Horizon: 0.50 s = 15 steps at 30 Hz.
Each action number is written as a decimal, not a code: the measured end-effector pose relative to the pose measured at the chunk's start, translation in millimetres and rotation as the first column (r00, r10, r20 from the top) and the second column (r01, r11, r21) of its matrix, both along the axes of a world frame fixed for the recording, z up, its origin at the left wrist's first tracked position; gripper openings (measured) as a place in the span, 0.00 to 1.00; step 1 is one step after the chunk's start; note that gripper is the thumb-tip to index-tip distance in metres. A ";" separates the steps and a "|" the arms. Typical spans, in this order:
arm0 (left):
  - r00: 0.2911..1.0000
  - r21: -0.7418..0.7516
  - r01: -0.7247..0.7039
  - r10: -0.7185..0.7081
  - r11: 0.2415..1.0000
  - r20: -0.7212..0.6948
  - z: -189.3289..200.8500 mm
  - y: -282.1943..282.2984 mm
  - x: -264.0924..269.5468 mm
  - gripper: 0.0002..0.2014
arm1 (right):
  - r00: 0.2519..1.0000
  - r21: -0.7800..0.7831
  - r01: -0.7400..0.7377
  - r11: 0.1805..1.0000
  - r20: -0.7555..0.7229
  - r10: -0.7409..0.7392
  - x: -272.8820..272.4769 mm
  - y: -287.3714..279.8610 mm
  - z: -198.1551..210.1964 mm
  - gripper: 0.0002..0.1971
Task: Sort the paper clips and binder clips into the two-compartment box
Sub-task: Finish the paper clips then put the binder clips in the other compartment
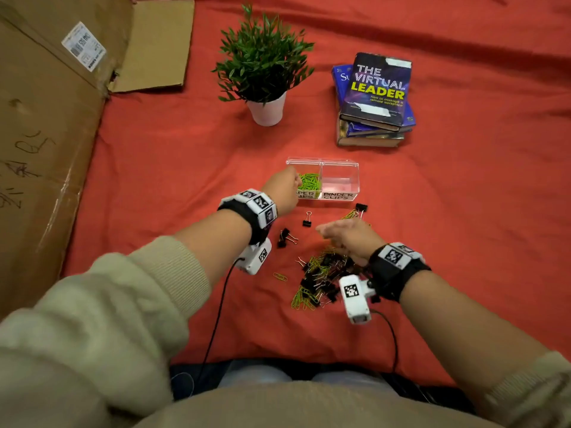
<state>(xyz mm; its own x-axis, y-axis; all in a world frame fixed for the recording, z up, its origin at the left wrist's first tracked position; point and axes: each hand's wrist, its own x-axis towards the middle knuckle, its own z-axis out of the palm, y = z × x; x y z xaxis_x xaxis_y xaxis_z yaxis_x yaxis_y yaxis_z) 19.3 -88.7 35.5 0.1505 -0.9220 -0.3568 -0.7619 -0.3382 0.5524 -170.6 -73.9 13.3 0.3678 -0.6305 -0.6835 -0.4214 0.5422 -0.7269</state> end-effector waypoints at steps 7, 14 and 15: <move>0.953 0.083 0.194 -0.208 0.978 0.220 -7.8 -52.5 -18.7 0.19 | 0.946 0.225 0.240 0.944 0.162 -0.279 -12.3 -53.8 18.6 0.13; 0.986 -0.035 0.145 -0.141 0.989 0.090 -23.6 -33.7 -13.3 0.16 | 0.989 -0.116 0.010 0.993 -0.145 -0.027 40.9 -101.5 39.3 0.13; 0.994 -0.124 0.095 -0.087 0.988 0.071 -22.0 -24.1 -12.5 0.16 | 0.977 -0.177 -0.094 0.980 -0.208 0.056 50.6 -106.1 39.7 0.13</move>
<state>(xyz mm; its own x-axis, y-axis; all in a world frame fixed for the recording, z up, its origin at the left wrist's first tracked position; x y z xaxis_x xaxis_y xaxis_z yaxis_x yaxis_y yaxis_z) 6.7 -112.8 13.4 0.0826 -0.9702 -0.2279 -0.8219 -0.1957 0.5350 -120.0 -180.0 53.1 0.2861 -0.7283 -0.6227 -0.6032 0.3681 -0.7075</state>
